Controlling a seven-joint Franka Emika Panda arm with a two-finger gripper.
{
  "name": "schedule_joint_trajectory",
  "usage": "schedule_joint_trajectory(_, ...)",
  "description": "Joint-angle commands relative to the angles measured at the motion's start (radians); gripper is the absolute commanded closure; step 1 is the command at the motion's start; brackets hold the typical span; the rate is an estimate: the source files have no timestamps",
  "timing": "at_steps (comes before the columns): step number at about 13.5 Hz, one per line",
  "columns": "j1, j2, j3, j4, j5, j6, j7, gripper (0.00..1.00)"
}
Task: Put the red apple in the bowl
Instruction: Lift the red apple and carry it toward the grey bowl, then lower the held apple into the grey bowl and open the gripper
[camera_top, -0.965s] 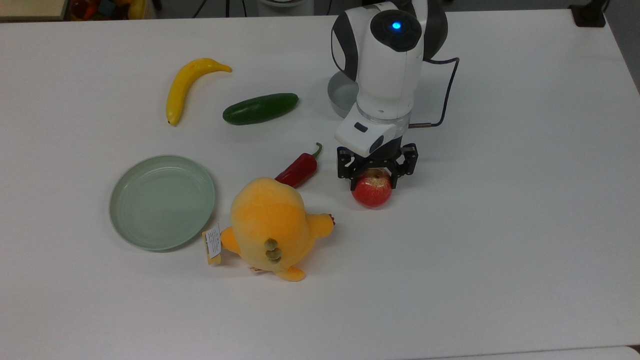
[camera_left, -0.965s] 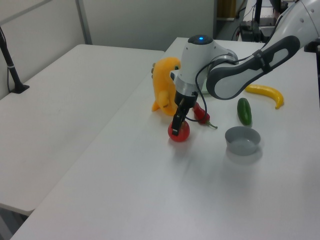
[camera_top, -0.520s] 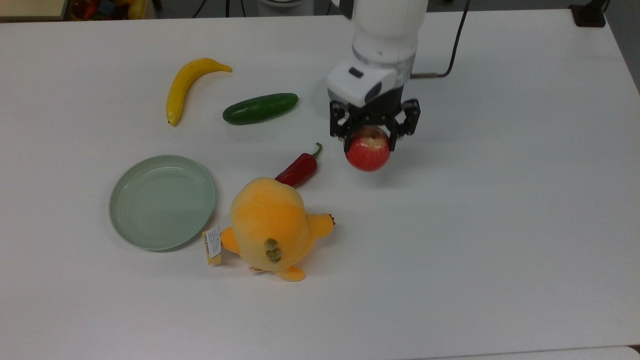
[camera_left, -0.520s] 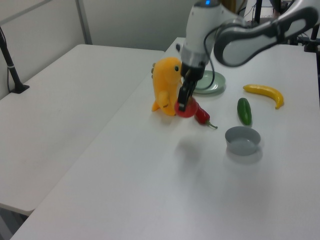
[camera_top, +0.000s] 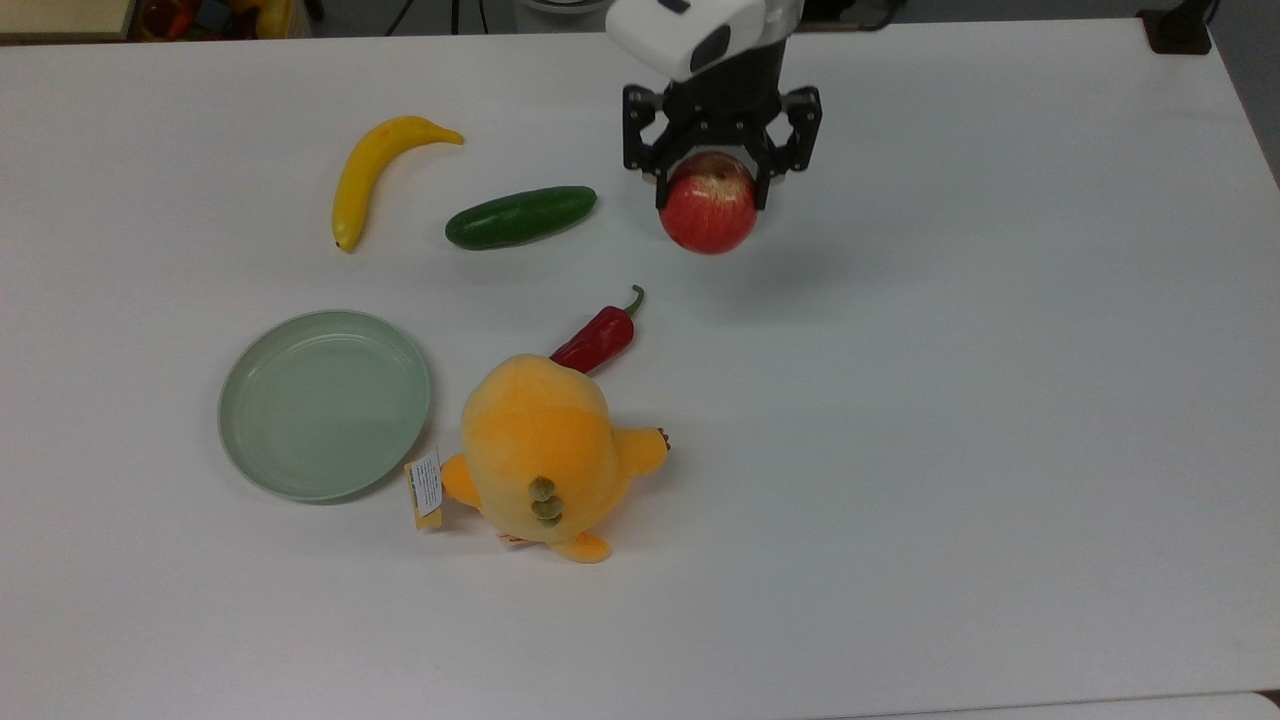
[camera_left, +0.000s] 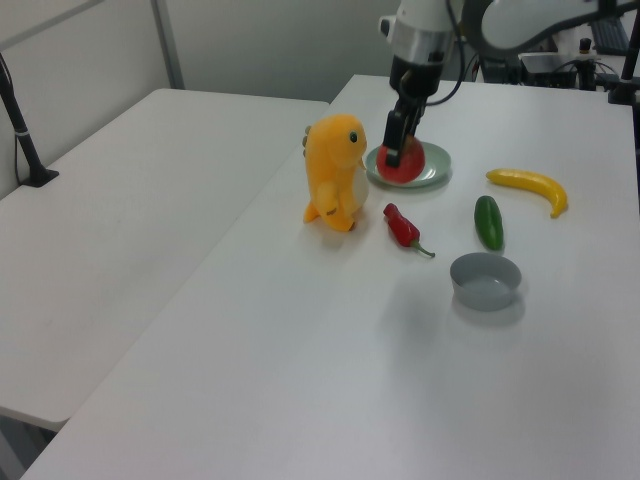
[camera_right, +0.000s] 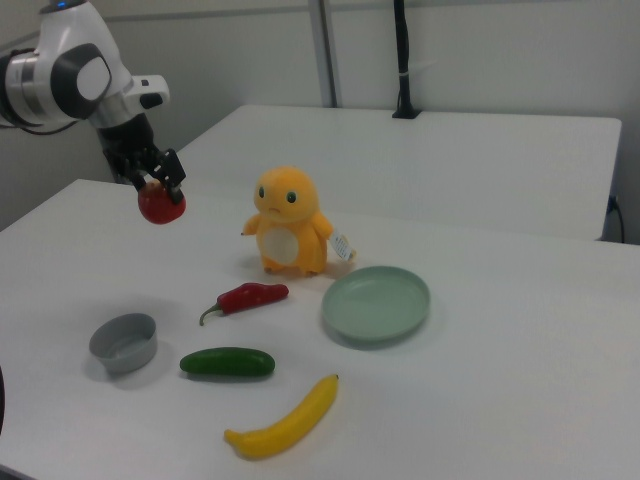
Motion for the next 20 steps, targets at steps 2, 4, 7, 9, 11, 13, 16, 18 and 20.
schedule_joint_trajectory(2,0.007,-0.128,0.0,-0.119,-0.022,-0.058,0.023,0.5)
schedule_joint_trajectory(4,0.007,-0.223,0.007,-0.229,-0.024,-0.064,0.022,0.5)
schedule_joint_trajectory(7,0.01,-0.324,0.01,-0.355,-0.022,-0.064,0.022,0.5)
schedule_joint_trajectory(9,0.015,-0.375,0.01,-0.429,-0.022,-0.063,0.02,0.5)
schedule_joint_trajectory(11,0.015,-0.401,0.013,-0.493,-0.022,-0.05,0.019,0.5)
schedule_joint_trajectory(13,0.013,-0.403,0.015,-0.539,-0.021,-0.026,0.014,0.5)
schedule_joint_trajectory(16,0.012,-0.403,0.039,-0.68,-0.019,0.153,0.019,0.5)
schedule_joint_trajectory(18,0.015,-0.397,0.04,-0.719,-0.019,0.216,0.023,0.5)
schedule_joint_trajectory(20,0.02,-0.369,0.04,-0.745,-0.018,0.278,0.025,0.5)
